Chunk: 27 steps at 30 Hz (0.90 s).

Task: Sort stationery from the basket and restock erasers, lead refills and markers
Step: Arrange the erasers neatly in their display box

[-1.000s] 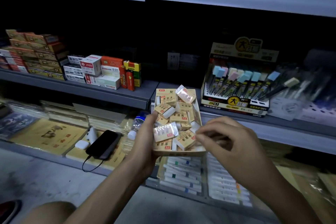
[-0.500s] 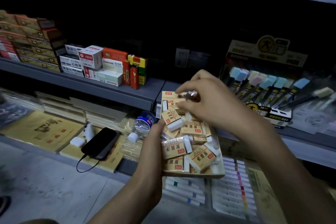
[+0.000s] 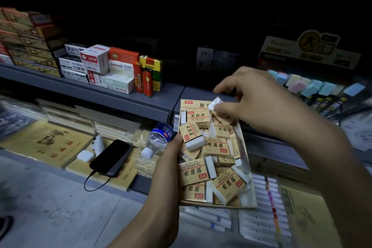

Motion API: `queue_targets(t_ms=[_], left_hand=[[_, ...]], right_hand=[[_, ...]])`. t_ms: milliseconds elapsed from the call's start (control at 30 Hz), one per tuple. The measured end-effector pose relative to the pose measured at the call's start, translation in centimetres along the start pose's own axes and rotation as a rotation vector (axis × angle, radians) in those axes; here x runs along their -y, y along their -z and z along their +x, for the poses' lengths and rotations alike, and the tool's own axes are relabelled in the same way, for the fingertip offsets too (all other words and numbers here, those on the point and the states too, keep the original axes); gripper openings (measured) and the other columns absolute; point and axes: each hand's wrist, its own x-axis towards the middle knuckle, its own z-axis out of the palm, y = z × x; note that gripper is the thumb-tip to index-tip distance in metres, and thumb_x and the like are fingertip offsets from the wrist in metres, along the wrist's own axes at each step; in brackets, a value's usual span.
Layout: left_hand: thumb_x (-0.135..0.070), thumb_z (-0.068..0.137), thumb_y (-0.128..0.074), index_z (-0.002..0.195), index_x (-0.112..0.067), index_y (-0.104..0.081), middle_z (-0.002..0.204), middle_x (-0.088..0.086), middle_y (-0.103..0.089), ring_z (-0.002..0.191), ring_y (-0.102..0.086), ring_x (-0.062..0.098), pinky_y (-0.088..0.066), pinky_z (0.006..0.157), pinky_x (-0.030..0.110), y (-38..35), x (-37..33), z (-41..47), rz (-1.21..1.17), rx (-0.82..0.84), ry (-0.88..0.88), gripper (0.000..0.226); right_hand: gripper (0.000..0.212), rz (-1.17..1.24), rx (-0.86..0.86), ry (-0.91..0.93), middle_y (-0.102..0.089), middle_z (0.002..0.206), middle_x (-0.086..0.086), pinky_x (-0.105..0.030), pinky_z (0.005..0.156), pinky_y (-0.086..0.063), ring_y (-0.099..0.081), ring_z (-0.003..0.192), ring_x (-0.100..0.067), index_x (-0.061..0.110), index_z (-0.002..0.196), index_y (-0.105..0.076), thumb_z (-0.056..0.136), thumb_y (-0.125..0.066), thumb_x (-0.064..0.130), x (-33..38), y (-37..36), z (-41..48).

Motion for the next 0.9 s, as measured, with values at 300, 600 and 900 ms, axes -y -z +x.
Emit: queue_targets(t_ms=[300,600,900], left_hand=[[-0.018,0.109,-0.036,0.1,0.004,-0.059,0.034,0.0,-0.056,0.022,-0.05,0.009,-0.03,0.024,0.014,-0.9,-0.5,-0.1,0.001,-0.118,0.014,0.032],[-0.022,0.11,-0.03,0.072,-0.005,-0.049,0.03,0.0,-0.052,0.021,-0.049,0.006,-0.03,0.023,0.014,-0.9,0.0,-0.6,-0.156,-0.066,0.017,0.046],[-0.017,0.11,-0.033,0.07,0.0,-0.046,0.053,0.013,-0.069,0.029,-0.053,0.015,-0.027,0.022,0.014,-1.3,-0.9,-0.8,-0.123,-0.133,0.051,0.045]], right_hand=[[0.021,0.15,0.015,-0.047,-0.062,0.084,0.016,-0.018,0.063,-0.043,-0.058,0.075,0.001,0.032,0.097,-0.07,0.083,-0.083,0.024,-0.7,-0.6,-0.2],[0.003,0.481,0.008,-0.073,-0.065,0.088,0.003,-0.05,0.079,-0.055,-0.067,0.084,-0.019,0.026,0.098,-0.062,0.095,-0.061,0.024,-0.8,0.1,-0.7],[0.028,0.327,0.18,-0.208,-0.072,0.082,0.014,-0.034,0.067,-0.058,-0.068,0.077,-0.002,0.029,0.08,-0.072,0.075,-0.08,0.056,1.2,-0.2,-1.2]])
